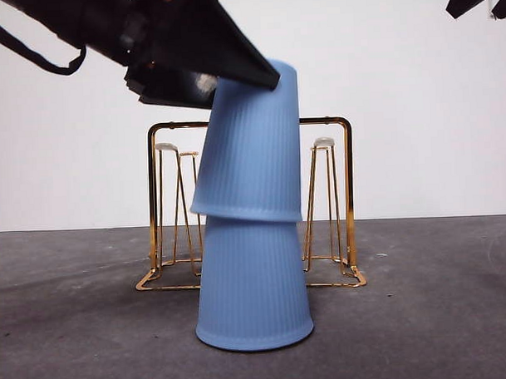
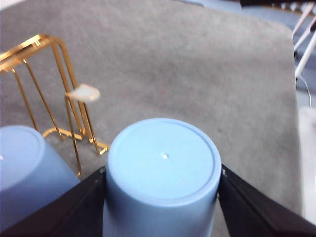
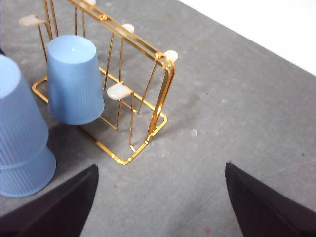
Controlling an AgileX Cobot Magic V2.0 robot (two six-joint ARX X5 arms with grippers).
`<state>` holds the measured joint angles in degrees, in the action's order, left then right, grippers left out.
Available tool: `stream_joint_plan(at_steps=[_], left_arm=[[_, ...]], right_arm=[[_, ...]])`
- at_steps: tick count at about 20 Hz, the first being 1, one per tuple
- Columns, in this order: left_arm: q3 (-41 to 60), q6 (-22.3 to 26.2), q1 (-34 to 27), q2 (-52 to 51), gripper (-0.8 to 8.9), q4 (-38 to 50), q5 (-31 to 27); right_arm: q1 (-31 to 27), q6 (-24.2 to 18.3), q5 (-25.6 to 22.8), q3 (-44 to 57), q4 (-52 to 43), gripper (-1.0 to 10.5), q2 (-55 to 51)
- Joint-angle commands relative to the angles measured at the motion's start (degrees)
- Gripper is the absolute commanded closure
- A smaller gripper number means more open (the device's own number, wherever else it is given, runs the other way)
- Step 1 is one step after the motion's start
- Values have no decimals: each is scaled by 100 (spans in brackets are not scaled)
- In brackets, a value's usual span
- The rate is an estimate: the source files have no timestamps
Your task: The left arm pick up the left cup on cup holder and place it on desk, then the right arm insert the right cup into the first cup, and then the left arm insert the mid cup into the first cup
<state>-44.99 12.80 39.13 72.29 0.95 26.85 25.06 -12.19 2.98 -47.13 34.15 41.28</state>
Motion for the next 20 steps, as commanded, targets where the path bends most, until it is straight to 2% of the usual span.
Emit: stream_joint_plan(at_steps=[1, 5, 11, 20], left_arm=[[-28, 293, 48, 59, 534, -9, -26], [-4, 310, 48, 59, 534, 63, 4], [219, 245, 48, 59, 535, 612, 17], [837, -262, 48, 59, 535, 1543, 22]], right_arm=[[24, -31, -4, -96, 37, 538, 17], [24, -28, -4, -96, 92, 538, 17], [24, -28, -4, -96, 195, 538, 17], [24, -24, -4, -96, 282, 538, 17]])
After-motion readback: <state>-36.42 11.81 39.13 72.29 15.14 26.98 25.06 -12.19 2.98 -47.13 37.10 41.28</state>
